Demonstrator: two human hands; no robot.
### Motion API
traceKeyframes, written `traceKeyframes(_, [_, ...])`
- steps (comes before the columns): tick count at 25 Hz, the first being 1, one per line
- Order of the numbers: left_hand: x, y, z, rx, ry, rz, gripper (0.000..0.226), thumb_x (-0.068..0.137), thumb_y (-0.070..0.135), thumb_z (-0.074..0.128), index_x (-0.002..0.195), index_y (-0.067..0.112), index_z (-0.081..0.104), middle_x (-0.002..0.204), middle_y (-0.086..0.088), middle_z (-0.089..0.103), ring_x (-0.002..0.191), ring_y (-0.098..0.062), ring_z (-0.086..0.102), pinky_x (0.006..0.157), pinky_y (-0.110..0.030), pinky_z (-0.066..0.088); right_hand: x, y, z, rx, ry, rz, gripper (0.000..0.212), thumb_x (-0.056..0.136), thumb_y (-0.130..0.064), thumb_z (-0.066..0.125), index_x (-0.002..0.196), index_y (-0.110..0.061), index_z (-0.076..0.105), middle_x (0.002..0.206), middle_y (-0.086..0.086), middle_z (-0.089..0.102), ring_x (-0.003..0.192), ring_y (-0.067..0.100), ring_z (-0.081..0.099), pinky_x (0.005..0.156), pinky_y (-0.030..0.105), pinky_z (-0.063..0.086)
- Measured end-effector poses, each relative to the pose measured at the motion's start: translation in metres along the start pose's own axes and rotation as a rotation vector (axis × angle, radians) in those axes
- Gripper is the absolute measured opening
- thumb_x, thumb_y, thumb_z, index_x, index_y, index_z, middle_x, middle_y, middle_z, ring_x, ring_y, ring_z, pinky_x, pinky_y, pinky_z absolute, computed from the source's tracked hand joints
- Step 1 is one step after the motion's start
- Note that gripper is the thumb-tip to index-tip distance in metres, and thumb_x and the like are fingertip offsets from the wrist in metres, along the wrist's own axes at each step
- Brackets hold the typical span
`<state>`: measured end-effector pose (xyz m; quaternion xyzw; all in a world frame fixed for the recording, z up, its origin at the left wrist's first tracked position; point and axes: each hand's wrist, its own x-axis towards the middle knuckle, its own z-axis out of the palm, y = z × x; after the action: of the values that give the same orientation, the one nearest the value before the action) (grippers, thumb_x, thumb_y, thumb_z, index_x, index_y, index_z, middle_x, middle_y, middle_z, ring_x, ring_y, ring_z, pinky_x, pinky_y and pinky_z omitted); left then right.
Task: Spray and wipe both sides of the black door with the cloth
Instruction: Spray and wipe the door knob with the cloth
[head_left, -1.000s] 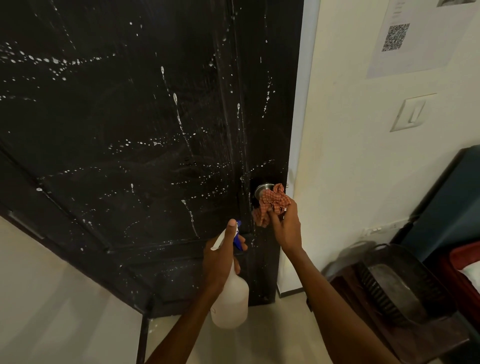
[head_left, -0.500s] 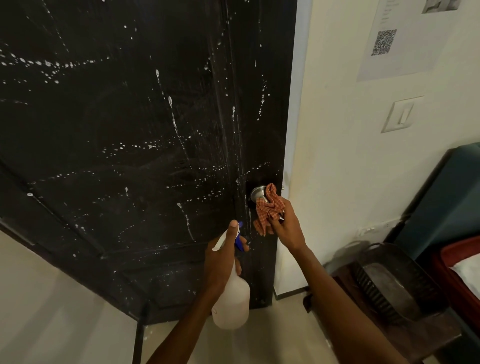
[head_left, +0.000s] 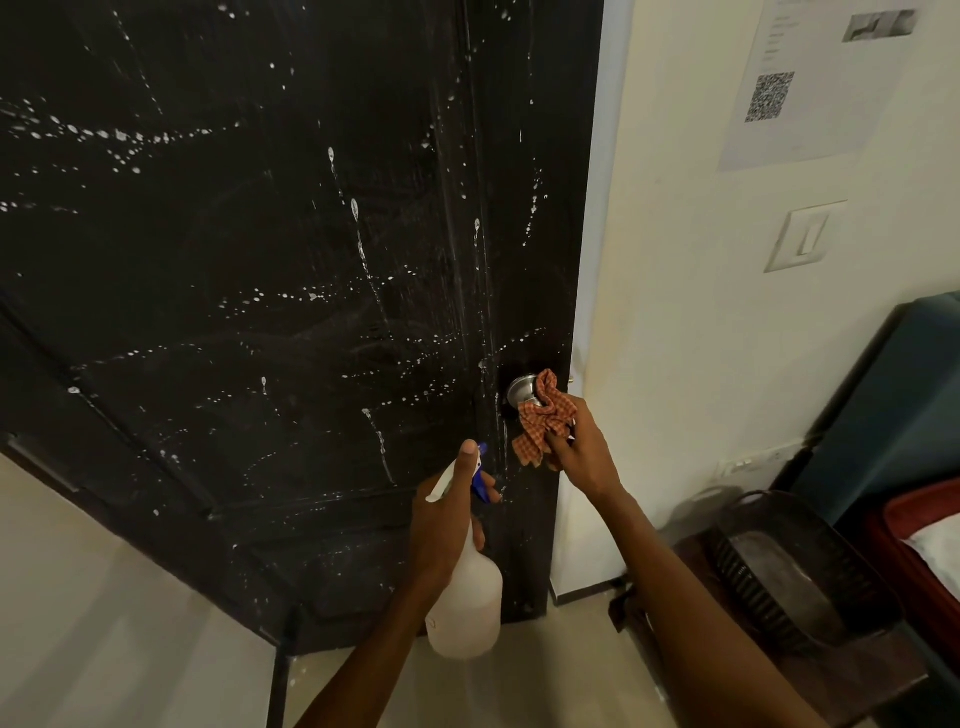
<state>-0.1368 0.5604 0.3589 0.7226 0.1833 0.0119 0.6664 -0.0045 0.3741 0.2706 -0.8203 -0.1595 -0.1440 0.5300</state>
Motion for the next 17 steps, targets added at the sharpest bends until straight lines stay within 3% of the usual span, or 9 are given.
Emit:
traceKeyframes(2, [0.000, -0.001, -0.001, 0.001, -0.005, 0.007, 0.073, 0.080, 0.068, 0.041, 0.104, 0.005, 0.068, 0.087, -0.014, 0.072, 0.047, -0.014, 0.054, 0.042, -0.024, 0.045, -0.001, -0.004, -0.002, 0.012, -0.001, 0.019, 0.029, 0.105, -0.019, 0.053, 0.131, -0.027, 0.042, 0.103, -0.016, 0.061, 0.068, 0.021, 0.065, 0.065, 0.018, 0.055])
traceKeyframes(4, [0.000, -0.002, -0.002, -0.002, -0.010, 0.006, 0.073, 0.079, 0.069, 0.041, 0.101, 0.004, 0.068, 0.087, -0.014, 0.072, 0.048, -0.015, 0.055, 0.042, -0.025, 0.045, 0.000, -0.007, -0.005, 0.014, -0.022, 0.039, 0.032, 0.104, -0.022, 0.056, 0.131, -0.029, 0.042, 0.108, -0.014, 0.062, 0.066, 0.019, 0.064, 0.063, 0.018, 0.055])
traceKeyframes(8, [0.000, 0.000, 0.001, -0.004, -0.013, -0.007, 0.072, 0.079, 0.069, 0.041, 0.098, 0.004, 0.068, 0.084, -0.012, 0.072, 0.045, -0.011, 0.055, 0.041, -0.023, 0.045, 0.004, -0.010, -0.013, -0.011, -0.086, 0.045, 0.032, 0.103, -0.017, 0.058, 0.130, -0.026, 0.043, 0.095, -0.011, 0.064, 0.061, 0.016, 0.062, 0.060, 0.018, 0.052])
traceKeyframes(12, [-0.001, -0.001, 0.002, -0.009, -0.008, 0.006, 0.073, 0.080, 0.067, 0.042, 0.098, 0.001, 0.068, 0.080, -0.010, 0.071, 0.041, -0.008, 0.055, 0.039, -0.021, 0.044, 0.003, -0.001, -0.013, -0.038, -0.069, 0.035, 0.035, 0.099, -0.041, 0.052, 0.132, -0.034, 0.043, 0.111, -0.009, 0.063, 0.079, 0.012, 0.068, 0.070, 0.029, 0.056])
traceKeyframes(14, [-0.001, -0.002, 0.002, -0.013, -0.003, -0.001, 0.072, 0.082, 0.066, 0.042, 0.099, 0.001, 0.067, 0.081, -0.010, 0.071, 0.040, -0.008, 0.054, 0.039, -0.021, 0.044, 0.003, 0.002, -0.009, -0.048, -0.048, 0.054, 0.044, 0.095, -0.051, 0.052, 0.134, -0.032, 0.044, 0.119, -0.010, 0.060, 0.094, 0.012, 0.065, 0.079, 0.026, 0.053])
traceKeyframes(17, [0.000, -0.002, 0.001, -0.005, 0.004, -0.010, 0.068, 0.087, 0.063, 0.042, 0.099, 0.001, 0.068, 0.081, -0.011, 0.072, 0.041, -0.009, 0.054, 0.039, -0.021, 0.044, 0.002, -0.004, -0.006, -0.063, -0.043, 0.095, 0.047, 0.097, -0.041, 0.064, 0.137, -0.026, 0.044, 0.117, -0.021, 0.053, 0.097, 0.002, 0.060, 0.082, 0.016, 0.047])
